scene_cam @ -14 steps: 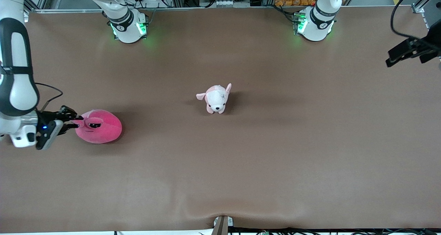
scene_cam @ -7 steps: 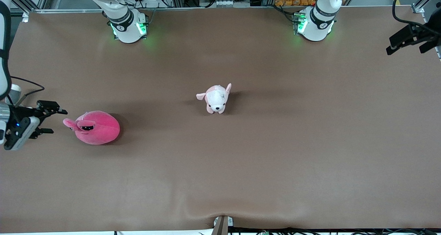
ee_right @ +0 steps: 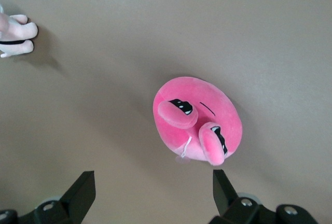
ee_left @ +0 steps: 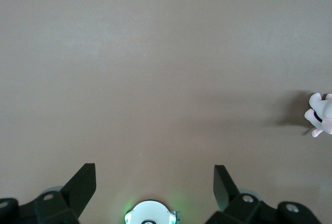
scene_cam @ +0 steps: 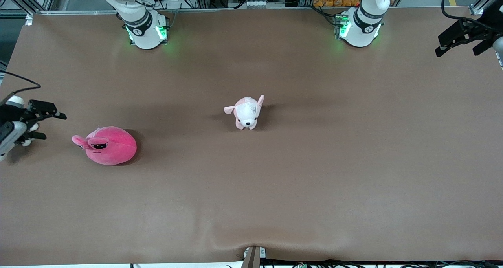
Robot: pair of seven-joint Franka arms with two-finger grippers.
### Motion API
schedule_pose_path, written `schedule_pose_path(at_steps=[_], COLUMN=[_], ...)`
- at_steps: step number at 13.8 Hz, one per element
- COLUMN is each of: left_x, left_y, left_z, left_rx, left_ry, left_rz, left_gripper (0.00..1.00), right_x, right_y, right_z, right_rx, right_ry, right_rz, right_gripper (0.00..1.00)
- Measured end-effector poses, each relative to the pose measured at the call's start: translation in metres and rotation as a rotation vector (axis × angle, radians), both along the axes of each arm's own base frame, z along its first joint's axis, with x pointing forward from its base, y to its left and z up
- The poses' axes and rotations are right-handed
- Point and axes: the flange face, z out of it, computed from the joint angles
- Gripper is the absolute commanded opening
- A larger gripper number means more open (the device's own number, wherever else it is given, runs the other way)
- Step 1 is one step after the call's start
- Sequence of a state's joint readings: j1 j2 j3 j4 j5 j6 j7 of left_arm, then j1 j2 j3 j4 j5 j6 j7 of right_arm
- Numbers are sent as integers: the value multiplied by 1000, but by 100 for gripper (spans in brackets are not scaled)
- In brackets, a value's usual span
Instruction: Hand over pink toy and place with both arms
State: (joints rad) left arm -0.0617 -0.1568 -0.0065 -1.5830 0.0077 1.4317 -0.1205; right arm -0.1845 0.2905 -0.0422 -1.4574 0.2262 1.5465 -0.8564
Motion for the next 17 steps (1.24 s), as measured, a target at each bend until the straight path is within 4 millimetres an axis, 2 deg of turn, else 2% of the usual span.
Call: schedule_pose_path(at_steps=[3,5,9,12,17], left_x=[1,1,0,1,7], left_y=[-2,-7,-24,-25,-24], left_z=[-6,-8,-17,-20,-25], left_rx=[1,3,10,10,15], left_ry=[6,8,25,25,30], left_rz=[-1,-10,19,32,34], left_gripper=[100,100,100,100,100], right_x=[-15,-34,-66,-77,-89], right_y=[36,59,60,58,63], right_z=[38,67,108,121,121], right_rx=[-69,-100,-166,-212,-276], right_ry=[-6,-18,-33,-21,93], right_rz=[-71,-124,-262,-394,-647], right_gripper=[100,100,100,100,100])
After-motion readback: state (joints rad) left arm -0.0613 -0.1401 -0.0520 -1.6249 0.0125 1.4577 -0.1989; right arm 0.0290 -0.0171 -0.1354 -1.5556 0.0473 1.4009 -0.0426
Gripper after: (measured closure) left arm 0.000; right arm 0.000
